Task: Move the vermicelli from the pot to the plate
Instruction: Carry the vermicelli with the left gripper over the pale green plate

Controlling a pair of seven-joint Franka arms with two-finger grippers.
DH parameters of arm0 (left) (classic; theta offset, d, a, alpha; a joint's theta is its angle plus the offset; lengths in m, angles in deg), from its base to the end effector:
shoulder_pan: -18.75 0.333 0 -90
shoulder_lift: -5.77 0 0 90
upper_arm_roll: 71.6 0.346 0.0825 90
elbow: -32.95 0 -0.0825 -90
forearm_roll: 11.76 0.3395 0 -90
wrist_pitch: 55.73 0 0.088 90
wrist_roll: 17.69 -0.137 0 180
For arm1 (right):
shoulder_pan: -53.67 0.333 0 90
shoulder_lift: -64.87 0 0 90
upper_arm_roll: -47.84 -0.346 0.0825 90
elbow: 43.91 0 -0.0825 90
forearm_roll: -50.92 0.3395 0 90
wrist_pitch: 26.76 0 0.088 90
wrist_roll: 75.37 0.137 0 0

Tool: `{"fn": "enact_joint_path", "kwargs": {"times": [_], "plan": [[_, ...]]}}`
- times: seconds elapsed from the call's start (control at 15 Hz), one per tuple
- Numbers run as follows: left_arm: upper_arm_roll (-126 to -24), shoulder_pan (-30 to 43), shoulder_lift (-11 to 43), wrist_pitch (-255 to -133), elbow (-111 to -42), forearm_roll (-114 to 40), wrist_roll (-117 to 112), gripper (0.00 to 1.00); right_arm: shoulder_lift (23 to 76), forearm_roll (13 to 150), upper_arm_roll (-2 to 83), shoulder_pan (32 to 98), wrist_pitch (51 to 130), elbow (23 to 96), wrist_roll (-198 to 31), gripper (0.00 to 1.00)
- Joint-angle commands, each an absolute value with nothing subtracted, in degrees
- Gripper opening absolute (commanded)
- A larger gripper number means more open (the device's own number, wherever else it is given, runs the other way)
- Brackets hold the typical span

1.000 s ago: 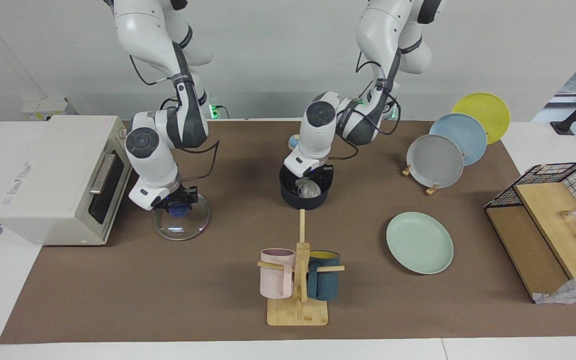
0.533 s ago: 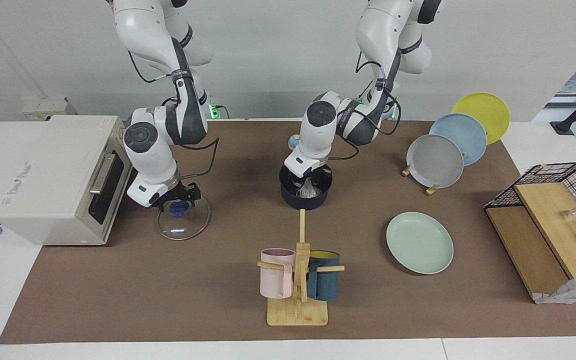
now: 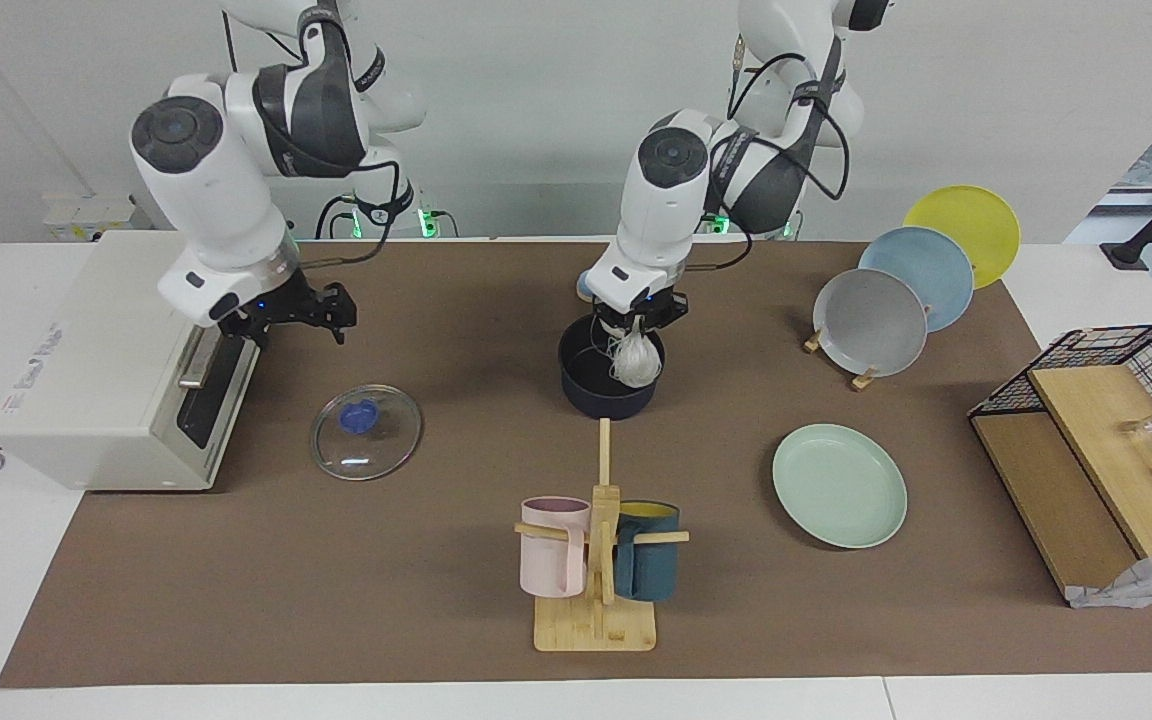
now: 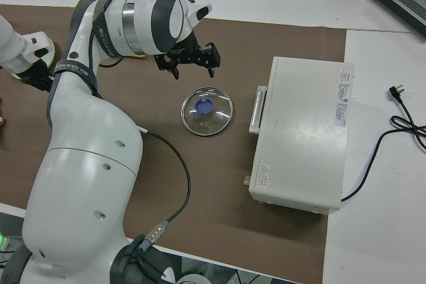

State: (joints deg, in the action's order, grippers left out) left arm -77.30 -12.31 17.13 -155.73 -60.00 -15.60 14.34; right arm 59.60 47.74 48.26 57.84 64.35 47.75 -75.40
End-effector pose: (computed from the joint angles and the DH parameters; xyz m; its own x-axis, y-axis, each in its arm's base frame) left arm 0.4592 -0.3473 0.5097 0.9918 -0.0685 -0.1082 -0.0654 -0.9973 0.0319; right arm 0.5339 0.0276 0.5659 0.9926 0.0666 -0.1015 0.0725 -0.9958 0.0557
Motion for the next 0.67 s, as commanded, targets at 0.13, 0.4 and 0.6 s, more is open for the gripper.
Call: {"fn": "enact_joint_path", "kwargs": {"times": [0.13,0.4,0.6], "plan": [[-77.1,-1.3,18.5,-147.5,-51.1,-17.0,7.0,0.00,65.1,47.8,47.3,57.7,59.6,49.9,-73.3,1.00],[-77.1,11.1,20.4,-152.5,-51.1,-17.0,-9.3,0.00,66.8,47.8,47.4,56.0,58.5,52.7,-72.8,1.00],[-77.0,14.7,25.9,-161.3,-51.2,-16.2,-14.2,0.00,66.6,47.8,47.3,55.3,58.7,52.7,-72.7,1.00]]}}
